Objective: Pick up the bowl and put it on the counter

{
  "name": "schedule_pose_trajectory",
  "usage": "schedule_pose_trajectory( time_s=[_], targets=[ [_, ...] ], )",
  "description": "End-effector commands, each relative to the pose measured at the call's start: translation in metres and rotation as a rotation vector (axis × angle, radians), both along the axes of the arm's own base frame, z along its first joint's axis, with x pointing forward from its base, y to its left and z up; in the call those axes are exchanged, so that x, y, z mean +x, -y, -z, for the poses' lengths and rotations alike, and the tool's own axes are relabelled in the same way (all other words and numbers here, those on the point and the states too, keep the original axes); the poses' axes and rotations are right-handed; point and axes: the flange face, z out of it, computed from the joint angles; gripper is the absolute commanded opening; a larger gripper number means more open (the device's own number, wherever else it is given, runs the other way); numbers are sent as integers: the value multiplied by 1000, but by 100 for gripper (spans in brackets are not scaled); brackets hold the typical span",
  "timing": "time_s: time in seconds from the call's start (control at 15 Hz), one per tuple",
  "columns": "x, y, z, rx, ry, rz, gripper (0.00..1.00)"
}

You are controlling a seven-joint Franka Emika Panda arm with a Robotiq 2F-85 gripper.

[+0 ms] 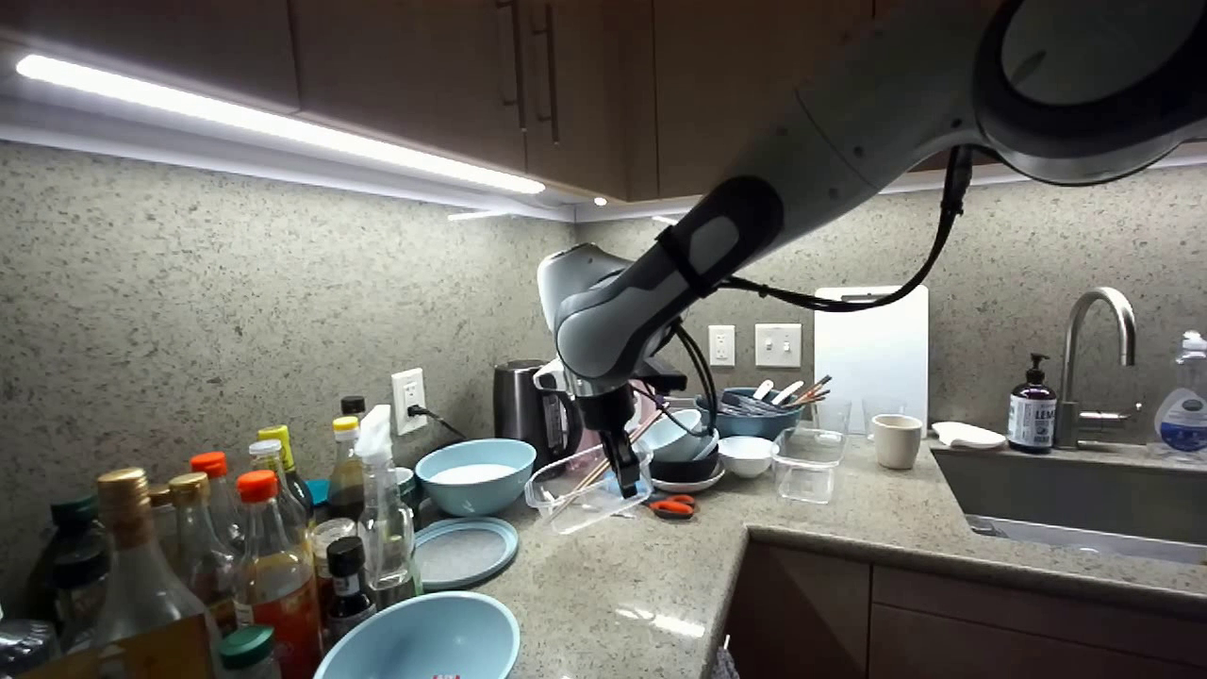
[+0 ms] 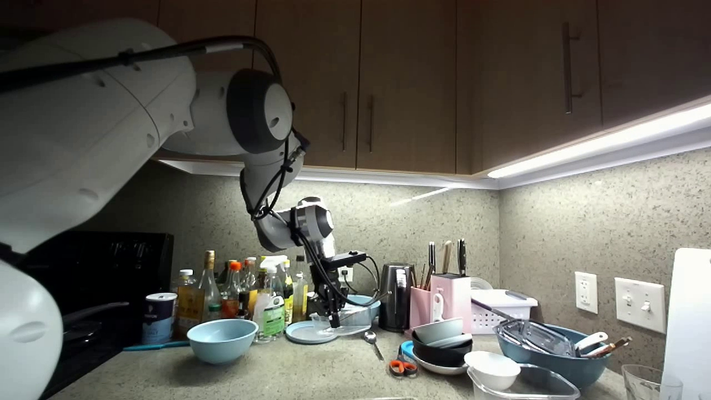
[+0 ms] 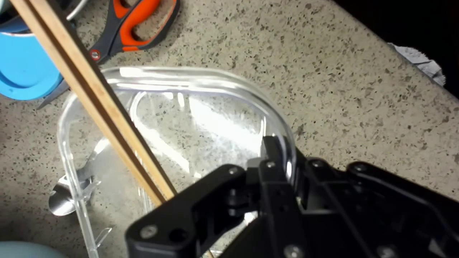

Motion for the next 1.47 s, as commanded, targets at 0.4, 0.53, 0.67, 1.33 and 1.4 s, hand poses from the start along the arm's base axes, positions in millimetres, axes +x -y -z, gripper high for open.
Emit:
schedule_pose_trajectory(
  time_s=[0.4,0.53,0.67,1.33,1.4],
  targets=[
    [-21,-16,50,-30,-125,223,6],
    [-20,-16,67,-13,-138,242,6],
    [-17,-16,71,-6,-133,249,6],
    [-4,-2,105,0,-192,146,50],
    [-4,0,111,-3,-201,146,57]
  ],
)
